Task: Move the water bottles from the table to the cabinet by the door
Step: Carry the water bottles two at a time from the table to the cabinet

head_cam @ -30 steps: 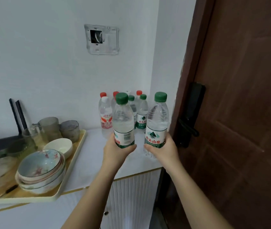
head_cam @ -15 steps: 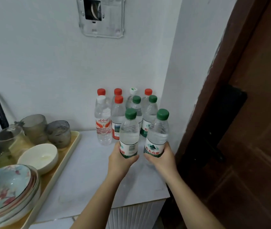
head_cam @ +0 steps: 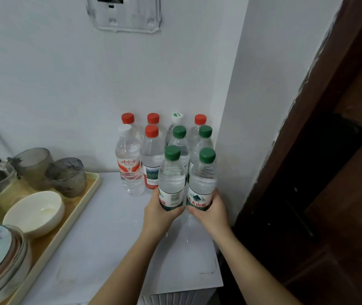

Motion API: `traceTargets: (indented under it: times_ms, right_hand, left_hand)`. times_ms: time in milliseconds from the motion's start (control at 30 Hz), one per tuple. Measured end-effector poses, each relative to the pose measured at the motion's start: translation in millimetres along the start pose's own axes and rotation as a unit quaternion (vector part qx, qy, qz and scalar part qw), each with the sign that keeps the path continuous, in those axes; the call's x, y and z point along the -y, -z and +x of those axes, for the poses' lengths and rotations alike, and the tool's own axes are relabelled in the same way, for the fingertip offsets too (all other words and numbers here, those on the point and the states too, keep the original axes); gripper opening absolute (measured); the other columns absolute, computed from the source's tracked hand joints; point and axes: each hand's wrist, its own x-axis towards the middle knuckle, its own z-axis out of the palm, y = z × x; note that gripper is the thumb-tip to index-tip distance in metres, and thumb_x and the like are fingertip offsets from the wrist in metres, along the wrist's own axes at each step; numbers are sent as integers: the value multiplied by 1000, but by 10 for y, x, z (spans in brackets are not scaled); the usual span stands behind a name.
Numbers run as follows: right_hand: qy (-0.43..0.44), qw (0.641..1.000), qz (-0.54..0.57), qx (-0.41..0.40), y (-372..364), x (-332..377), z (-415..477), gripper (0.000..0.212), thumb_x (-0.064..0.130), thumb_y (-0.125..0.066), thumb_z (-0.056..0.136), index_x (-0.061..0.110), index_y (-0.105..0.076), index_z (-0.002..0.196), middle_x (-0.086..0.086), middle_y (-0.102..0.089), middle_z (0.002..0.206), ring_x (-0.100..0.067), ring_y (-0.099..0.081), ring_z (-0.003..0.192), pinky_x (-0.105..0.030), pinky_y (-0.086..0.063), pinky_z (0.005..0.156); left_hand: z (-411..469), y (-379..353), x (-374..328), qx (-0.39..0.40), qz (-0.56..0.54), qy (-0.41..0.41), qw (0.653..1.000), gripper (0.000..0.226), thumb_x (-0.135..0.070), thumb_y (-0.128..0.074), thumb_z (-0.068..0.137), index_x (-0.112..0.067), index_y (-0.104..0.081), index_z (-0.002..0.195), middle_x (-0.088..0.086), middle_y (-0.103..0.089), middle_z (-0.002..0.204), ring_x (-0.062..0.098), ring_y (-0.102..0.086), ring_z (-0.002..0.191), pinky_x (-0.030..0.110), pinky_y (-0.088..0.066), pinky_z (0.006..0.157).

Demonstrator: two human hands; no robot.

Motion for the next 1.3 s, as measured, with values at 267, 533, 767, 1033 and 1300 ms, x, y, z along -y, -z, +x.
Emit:
traceTargets:
  times_ms: [267,533,767,1033,1300]
  right_hand:
    - [-5,999,-17,49,38,-9,76,62,5,-86,65,25,-52,113,10,-65,103,-5,-64,95,-6,-46,70]
    - [7,999,-30,13,43,-21,79,56,10,-84,71,16,-55,119,6,-65,106,-8,-61,97,-16,-45,78]
    - [-4,999,-29,19,78,-81,123,48,8,-83,70,27,-55,104,7,-67,101,-7,-66,95,-25,-52,84]
    - [4,999,-16,51,109,-73,137,50,4,-79,75,25,-52,112,10,-65,105,-6,-63,100,-9,-46,79]
    - [4,995,18,98,166,-80,139,67,-3,-78,74,25,-45,126,4,-61,120,-8,-60,111,-8,-46,86]
  left_hand:
    - [191,112,-25,102,88,-16,991,65,-7,-83,67,-22,-50,121,-8,-61,115,11,-60,107,9,-42,75]
    - [330,31,-59,114,144,13,983,73,-16,-84,69,-17,-50,133,-2,-62,127,20,-58,115,24,-42,86]
    - [293,-25,-97,107,144,24,983,70,-15,-84,71,-15,-50,131,0,-62,127,20,-58,115,21,-40,83]
    - [254,-23,-173,107,152,29,982,65,-13,-83,72,-17,-52,129,0,-63,126,11,-55,103,21,-39,84]
    - [56,-27,-159,68,162,54,983,78,-22,-81,76,-18,-39,142,-1,-53,141,19,-51,127,24,-39,97]
